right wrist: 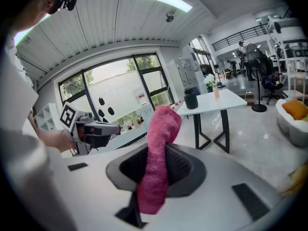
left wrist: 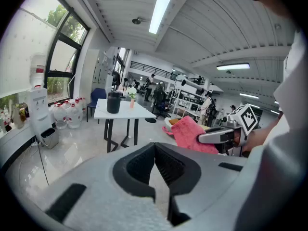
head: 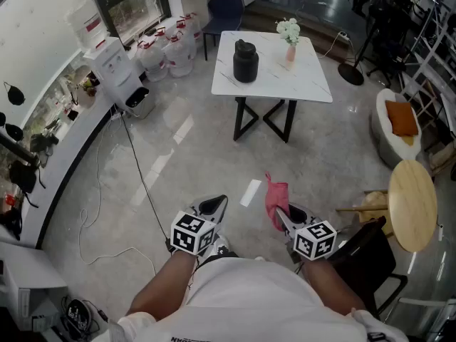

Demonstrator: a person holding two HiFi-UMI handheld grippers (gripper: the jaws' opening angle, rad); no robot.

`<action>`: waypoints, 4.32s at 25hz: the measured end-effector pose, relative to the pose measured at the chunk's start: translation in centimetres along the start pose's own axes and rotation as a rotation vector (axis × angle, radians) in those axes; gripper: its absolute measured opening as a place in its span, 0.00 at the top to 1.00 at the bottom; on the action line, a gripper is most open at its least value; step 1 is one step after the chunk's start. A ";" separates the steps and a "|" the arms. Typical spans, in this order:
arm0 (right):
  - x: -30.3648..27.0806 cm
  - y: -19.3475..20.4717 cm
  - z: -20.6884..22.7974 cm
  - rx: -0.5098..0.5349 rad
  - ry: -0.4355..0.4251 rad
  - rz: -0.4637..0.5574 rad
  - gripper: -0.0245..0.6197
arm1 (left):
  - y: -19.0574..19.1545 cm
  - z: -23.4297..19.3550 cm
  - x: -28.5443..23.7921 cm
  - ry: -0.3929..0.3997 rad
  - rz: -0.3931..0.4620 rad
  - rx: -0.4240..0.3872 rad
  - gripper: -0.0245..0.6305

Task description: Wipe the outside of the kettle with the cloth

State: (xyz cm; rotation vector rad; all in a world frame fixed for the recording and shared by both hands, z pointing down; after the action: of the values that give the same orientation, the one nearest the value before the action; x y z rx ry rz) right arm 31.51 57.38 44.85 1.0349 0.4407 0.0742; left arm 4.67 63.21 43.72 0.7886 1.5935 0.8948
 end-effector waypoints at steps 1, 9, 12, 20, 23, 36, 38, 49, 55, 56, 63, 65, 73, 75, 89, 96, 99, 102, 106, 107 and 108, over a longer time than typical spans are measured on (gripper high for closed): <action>-0.3 -0.2 0.2 0.001 0.002 0.000 0.82 | -0.2 -0.3 -0.3 0.001 0.002 -0.001 0.96; -3.4 -1.4 1.0 -0.003 0.033 0.010 0.82 | -1.7 -3.6 -2.5 0.033 0.009 -0.019 0.96; -4.5 -2.1 0.9 -0.004 0.051 0.020 0.82 | -2.5 -4.8 -3.1 0.052 0.011 -0.033 0.96; -8.1 -2.8 0.5 -0.056 0.059 0.039 0.81 | -3.7 -8.2 -4.2 0.099 0.016 -0.062 0.96; -9.7 -3.0 0.3 -0.059 0.087 0.030 0.81 | -3.8 -9.8 -4.4 0.105 0.014 -0.056 0.96; -13.2 -4.8 2.5 -0.069 0.103 0.012 0.81 | -4.6 -13.1 -7.7 0.132 0.000 -0.039 0.96; -13.7 -4.9 3.6 -0.079 0.099 -0.002 0.81 | -4.6 -13.2 -8.9 0.134 -0.013 -0.037 0.96; -20.0 -13.2 14.2 -0.059 0.052 0.004 0.81 | -12.1 -16.6 -19.2 0.091 0.004 -0.047 0.96; -22.1 -18.8 20.2 -0.020 0.013 0.001 0.81 | -17.4 -17.5 -24.8 0.057 0.034 -0.041 0.96; -22.5 -19.4 21.4 -0.022 0.008 -0.001 0.81 | -17.9 -17.5 -25.8 0.053 0.033 -0.040 0.96; -24.5 -22.9 28.0 -0.022 -0.040 -0.015 0.81 | -20.7 -18.0 -31.6 0.002 0.022 -0.030 0.96; -24.9 -23.6 29.1 -0.021 -0.053 -0.015 0.81 | -21.4 -17.9 -32.5 -0.011 0.020 -0.028 0.96; -25.3 -24.4 31.7 -0.035 -0.082 -0.003 0.81 | -22.4 -17.5 -34.3 -0.037 0.006 -0.043 0.96; -25.4 -24.2 31.9 -0.045 -0.082 -0.009 0.81 | -22.4 -17.5 -34.4 -0.040 0.000 -0.045 0.96; -27.3 -26.3 34.4 -0.056 -0.012 -0.014 0.81 | -25.4 -21.1 -39.1 0.023 -0.001 -0.071 0.96; -31.6 -31.6 36.6 -0.030 0.027 0.018 0.81 | -29.0 -26.4 -42.8 0.048 0.003 -0.087 0.96; -33.3 -34.0 37.3 -0.011 0.050 0.045 0.81 | -31.1 -28.6 -44.7 0.064 0.021 -0.097 0.96; -34.7 -35.8 38.1 -0.010 0.086 0.069 0.81 | -33.1 -30.5 -46.3 0.089 0.039 -0.111 0.96; -36.2 -37.1 39.0 -0.015 0.142 0.092 0.81 | -34.1 -33.1 -48.1 0.118 0.040 -0.135 0.96; -36.5 -37.4 39.2 -0.013 0.157 0.095 0.81 | -34.3 -33.7 -48.6 0.124 0.036 -0.139 0.96; -36.8 -37.8 39.4 -0.011 0.172 0.098 0.81 | -34.4 -34.4 -49.1 0.131 0.032 -0.142 0.96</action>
State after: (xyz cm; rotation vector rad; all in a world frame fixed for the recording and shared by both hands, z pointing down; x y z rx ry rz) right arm 7.82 -3.94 41.68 1.0434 0.5451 0.2544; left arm -21.20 -0.85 41.65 0.6679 1.6145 1.0892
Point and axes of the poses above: the fingertips, and each gripper's own axes: x backward along the fingers, z to its right, y out of its underside, the point moved 9 cm from there along x, backward along the fingers, and after that the axes turned 14 degrees about -y, right-handed, at the moved point
